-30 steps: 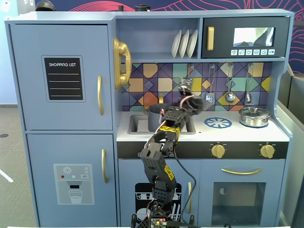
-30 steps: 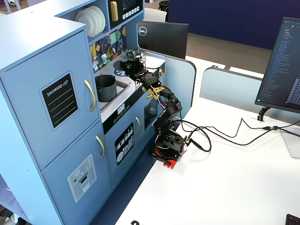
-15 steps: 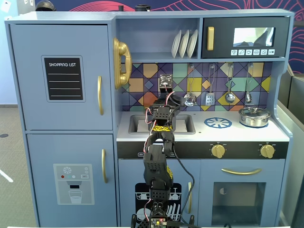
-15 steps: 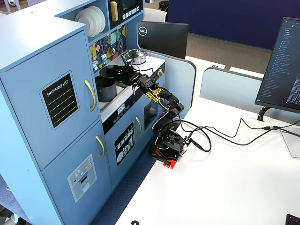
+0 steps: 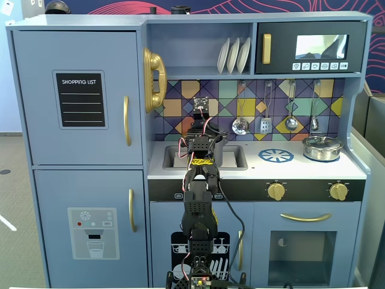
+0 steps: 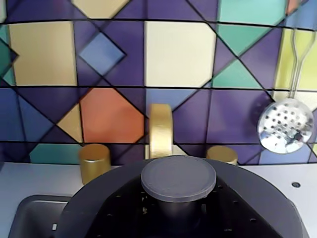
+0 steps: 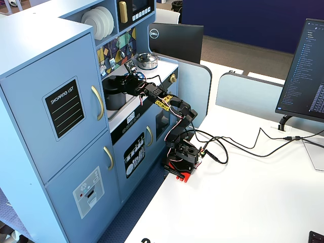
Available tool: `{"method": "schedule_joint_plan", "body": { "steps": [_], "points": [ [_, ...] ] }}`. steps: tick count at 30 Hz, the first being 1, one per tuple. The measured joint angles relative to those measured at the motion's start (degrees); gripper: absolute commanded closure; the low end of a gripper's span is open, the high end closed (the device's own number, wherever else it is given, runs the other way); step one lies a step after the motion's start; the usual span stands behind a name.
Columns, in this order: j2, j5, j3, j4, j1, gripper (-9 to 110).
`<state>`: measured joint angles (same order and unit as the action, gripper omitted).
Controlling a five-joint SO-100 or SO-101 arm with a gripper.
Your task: Pick up the lid from the counter and put it on the gray recipient
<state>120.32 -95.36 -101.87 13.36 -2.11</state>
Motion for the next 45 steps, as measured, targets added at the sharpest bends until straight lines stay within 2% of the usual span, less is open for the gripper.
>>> {"method": "schedule_joint_plan", "body": {
  "steps": [35, 40, 45],
  "points": [
    [-1.9, -0.5, -6.8, -4.7, 1.1, 102],
    [-1.5, -0.8, -7.4, -5.0, 0.3, 78],
    [-0.8, -0.8, -9.3, -6.1, -1.1, 73]
  ]
}}
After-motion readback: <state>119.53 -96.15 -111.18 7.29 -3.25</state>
